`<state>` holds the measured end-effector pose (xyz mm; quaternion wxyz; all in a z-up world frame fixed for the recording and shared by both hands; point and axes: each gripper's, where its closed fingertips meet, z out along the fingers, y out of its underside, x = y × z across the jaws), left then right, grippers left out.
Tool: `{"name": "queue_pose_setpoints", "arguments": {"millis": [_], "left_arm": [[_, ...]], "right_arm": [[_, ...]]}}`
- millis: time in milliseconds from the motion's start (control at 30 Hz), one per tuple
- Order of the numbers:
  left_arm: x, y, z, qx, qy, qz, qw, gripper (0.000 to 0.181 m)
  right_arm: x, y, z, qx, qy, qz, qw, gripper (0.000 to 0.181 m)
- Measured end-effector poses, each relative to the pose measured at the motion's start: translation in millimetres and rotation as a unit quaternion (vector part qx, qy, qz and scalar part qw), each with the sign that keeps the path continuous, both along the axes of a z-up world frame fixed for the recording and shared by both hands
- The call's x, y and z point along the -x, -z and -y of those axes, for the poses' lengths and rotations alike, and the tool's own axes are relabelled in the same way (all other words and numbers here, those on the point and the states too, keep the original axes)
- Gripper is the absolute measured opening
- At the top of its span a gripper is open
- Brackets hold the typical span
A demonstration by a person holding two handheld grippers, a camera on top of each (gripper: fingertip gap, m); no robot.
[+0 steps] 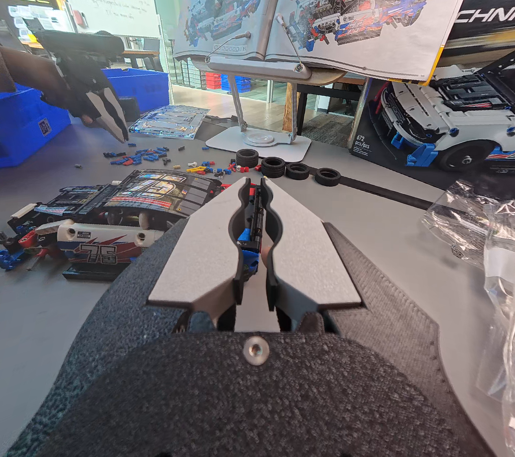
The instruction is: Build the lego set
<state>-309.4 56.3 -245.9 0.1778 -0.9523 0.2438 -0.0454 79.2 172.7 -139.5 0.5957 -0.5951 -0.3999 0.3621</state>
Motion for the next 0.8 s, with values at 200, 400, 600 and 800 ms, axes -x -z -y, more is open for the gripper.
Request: {"name": "queue_pose_setpoints", "arguments": {"millis": [200, 400, 600, 800], "left_arm": [[-27.0, 3.0, 24.3, 0.039, 0.072, 0.015, 0.997, 0.008], [-30.1, 7.1, 40.0, 0.054, 0.087, 0.002, 0.995, 0.011], [-31.6, 12.0, 41.4, 0.049, 0.091, -0.004, 0.995, 0.011], [-32.9, 12.5, 41.9, 0.048, 0.089, -0.008, 0.995, 0.003]], "right_arm": [[-0.1, 1.5, -0.5, 0.004, -0.003, 0.001, 1.0, 0.004], [1.9, 3.4, 1.0, 0.006, -0.009, 0.004, 1.0, 0.004], [1.8, 4.5, 0.8, 0.008, -0.008, 0.005, 1.0, 0.004], [2.0, 5.7, 0.4, 0.01, -0.006, 0.006, 1.0, 0.004]]}}
